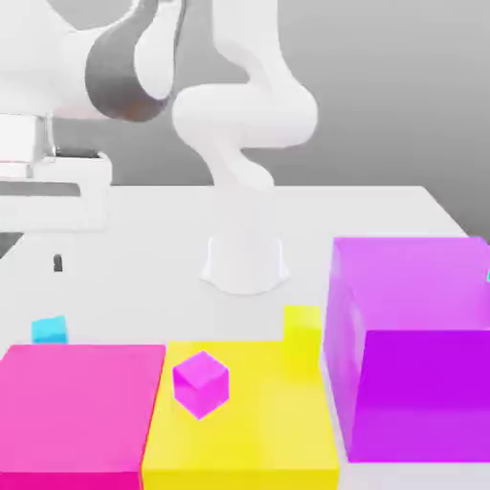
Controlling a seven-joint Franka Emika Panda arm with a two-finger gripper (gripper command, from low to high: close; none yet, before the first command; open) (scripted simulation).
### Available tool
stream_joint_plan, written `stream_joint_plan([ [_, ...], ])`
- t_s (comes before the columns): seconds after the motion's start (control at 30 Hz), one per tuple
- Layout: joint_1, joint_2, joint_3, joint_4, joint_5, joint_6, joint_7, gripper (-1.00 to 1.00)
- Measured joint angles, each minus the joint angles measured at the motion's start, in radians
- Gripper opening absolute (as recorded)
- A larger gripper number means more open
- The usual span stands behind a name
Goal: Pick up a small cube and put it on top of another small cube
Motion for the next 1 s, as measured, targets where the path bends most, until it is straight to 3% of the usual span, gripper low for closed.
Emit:
stream_joint_plan([
  [0.13,-0.038,0.128,-0.080,-0.053,0.090,0.062,-0.225,0.00],
  [0.27,-0.142,0.258,-0.058,-0.099,0.204,0.120,-0.458,0.00],
  [0.57,-0.404,0.497,0.275,-0.041,0.600,0.257,-0.788,0.00],
  [0.6,-0.430,0.515,0.308,-0.035,0.629,0.268,-0.810,-1.00],
  [0.83,-0.432,0.516,0.310,-0.035,0.632,0.267,-0.812,-1.00],
  [1.0,-0.299,0.408,0.136,-0.072,0.439,0.202,-0.665,-1.00],
])
